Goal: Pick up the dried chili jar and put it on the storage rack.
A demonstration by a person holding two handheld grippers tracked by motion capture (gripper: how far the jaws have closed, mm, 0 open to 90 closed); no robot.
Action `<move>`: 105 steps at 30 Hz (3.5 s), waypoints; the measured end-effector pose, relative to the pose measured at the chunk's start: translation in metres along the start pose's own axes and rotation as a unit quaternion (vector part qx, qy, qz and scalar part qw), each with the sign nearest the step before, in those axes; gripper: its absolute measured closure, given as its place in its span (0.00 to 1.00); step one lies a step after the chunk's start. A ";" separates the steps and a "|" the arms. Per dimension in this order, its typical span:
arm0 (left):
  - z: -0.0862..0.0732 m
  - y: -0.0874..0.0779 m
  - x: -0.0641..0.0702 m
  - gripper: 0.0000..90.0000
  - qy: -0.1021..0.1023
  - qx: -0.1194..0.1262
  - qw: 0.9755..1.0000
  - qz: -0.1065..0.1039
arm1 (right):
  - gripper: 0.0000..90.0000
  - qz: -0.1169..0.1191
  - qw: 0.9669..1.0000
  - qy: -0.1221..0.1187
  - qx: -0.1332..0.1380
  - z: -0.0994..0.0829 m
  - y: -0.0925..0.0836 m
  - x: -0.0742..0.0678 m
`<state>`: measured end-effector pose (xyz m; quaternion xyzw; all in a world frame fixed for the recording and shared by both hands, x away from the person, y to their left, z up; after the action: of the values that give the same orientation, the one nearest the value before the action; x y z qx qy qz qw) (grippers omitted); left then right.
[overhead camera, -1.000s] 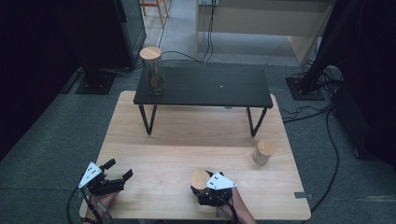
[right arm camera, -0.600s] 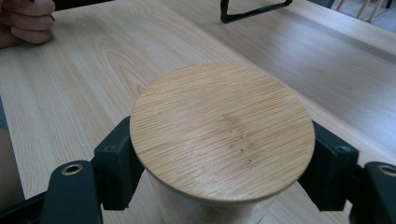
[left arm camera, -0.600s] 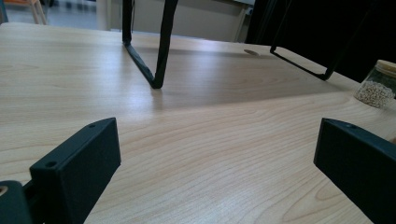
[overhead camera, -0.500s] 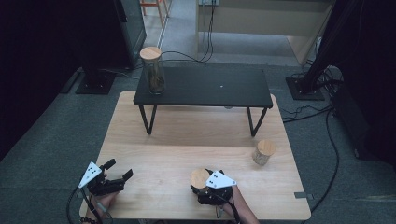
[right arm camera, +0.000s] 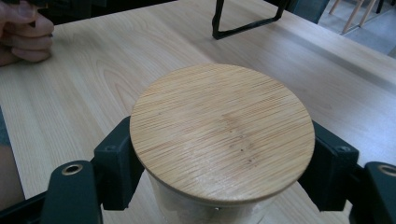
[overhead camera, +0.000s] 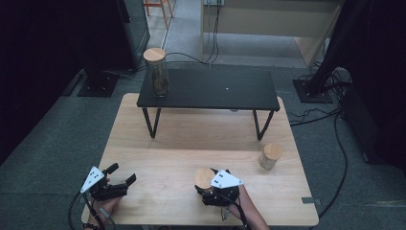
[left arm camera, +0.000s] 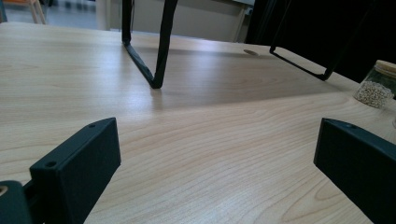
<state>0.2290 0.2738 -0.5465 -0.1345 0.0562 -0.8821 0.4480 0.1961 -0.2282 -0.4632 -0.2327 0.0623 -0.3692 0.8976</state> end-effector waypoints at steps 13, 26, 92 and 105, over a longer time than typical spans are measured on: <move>0.000 0.000 0.000 0.01 -0.001 0.001 1.000 0.000 | 0.29 -0.006 1.000 0.004 -0.001 0.025 -0.010 0.005; -0.001 -0.001 0.000 0.01 0.001 0.003 1.000 0.000 | 0.29 -0.014 1.000 0.000 -0.003 0.049 -0.017 0.011; -0.001 -0.001 -0.003 0.00 -0.006 0.006 1.000 -0.007 | 0.29 -0.052 0.998 -0.014 0.020 0.160 -0.039 0.050; -0.001 -0.002 -0.003 0.00 -0.010 0.009 1.000 -0.006 | 0.29 -0.070 0.997 0.004 0.023 0.183 -0.021 0.070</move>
<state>0.2293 0.2774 -0.5476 -0.1399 0.0433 -0.8838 0.4444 0.2853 -0.2217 -0.2875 -0.2142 0.0404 -0.4331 0.8746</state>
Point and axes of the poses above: each handheld gripper's, and its own axes: y roughly forward along the jaws, z roughly out of its top, x roughly to its right, the point moved 7 cm from there along y, roughly forward along the jaws, and after that the axes turned 2 degrees about y, right-handed, at the moved point
